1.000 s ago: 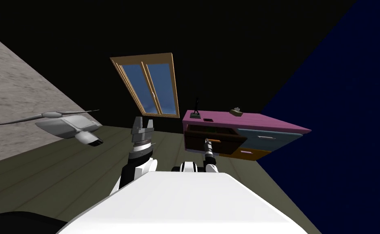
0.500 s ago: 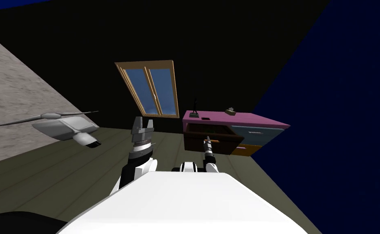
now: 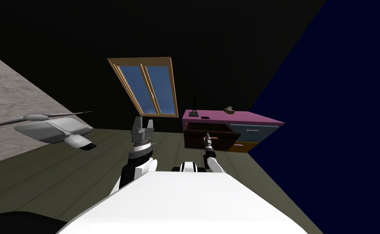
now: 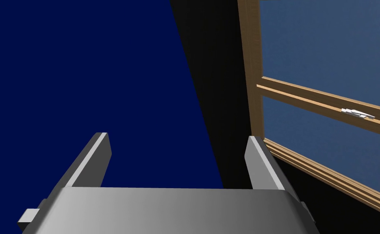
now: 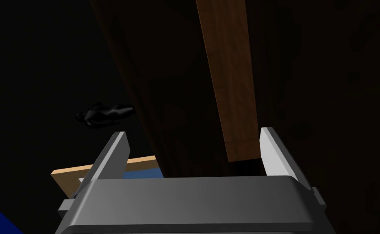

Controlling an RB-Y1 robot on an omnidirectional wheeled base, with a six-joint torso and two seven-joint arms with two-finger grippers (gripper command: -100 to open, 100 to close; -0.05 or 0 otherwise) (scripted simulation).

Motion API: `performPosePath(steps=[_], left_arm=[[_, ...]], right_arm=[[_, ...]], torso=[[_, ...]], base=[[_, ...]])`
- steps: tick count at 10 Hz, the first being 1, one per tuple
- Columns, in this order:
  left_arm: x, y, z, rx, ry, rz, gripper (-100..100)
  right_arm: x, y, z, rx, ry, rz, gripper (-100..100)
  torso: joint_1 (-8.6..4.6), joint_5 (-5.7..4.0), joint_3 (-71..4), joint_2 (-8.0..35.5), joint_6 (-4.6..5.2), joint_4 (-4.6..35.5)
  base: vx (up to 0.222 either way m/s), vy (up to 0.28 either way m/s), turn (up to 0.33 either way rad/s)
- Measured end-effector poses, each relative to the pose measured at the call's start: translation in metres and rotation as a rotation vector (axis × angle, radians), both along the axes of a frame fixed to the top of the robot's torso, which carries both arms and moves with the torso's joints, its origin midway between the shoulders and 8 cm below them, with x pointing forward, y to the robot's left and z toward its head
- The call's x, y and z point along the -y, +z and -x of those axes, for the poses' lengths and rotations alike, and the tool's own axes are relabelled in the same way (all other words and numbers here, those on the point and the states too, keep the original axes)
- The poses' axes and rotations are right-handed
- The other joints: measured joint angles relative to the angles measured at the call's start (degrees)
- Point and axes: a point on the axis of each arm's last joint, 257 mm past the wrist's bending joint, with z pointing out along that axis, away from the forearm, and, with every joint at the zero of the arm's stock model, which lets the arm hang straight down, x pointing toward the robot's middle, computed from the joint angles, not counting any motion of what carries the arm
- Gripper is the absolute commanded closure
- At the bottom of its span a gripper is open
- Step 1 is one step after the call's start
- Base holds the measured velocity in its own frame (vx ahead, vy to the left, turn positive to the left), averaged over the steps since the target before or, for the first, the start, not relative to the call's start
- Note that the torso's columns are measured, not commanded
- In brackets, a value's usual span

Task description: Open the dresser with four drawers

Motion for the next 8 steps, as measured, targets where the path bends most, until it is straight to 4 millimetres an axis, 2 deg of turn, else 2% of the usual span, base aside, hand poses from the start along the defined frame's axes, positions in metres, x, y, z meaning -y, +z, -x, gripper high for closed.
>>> performPosePath(steps=[3, 4, 8], left_arm=[[0.000, 0.000, 0.000, 0.000, 0.000, 0.000, 0], [0.000, 0.000, 0.000, 0.000, 0.000, 0.000, 0], [0.000, 0.000, 0.000, 0.000, 0.000, 0.000, 0]], right_arm=[[-0.001, 0.010, -0.015, -0.010, 0.032, 0.004, -100], [-0.001, 0.008, -0.015, -0.015, 0.034, 0.006, 0], [0.000, 0.002, -0.013, -0.028, 0.035, 0.007, 0]], torso=[[0.10, 0.16, 0.1, 0.3, 0.03, 0.4], [0.09, 0.11, 0.1, 0.2, 0.00, 0.3], [0.02, 0.03, -0.1, -0.1, 0.00, 0.0]], base=[[-0.036, 0.025, -0.053], [0.000, 0.000, 0.000], [0.000, 0.000, 0.000]])
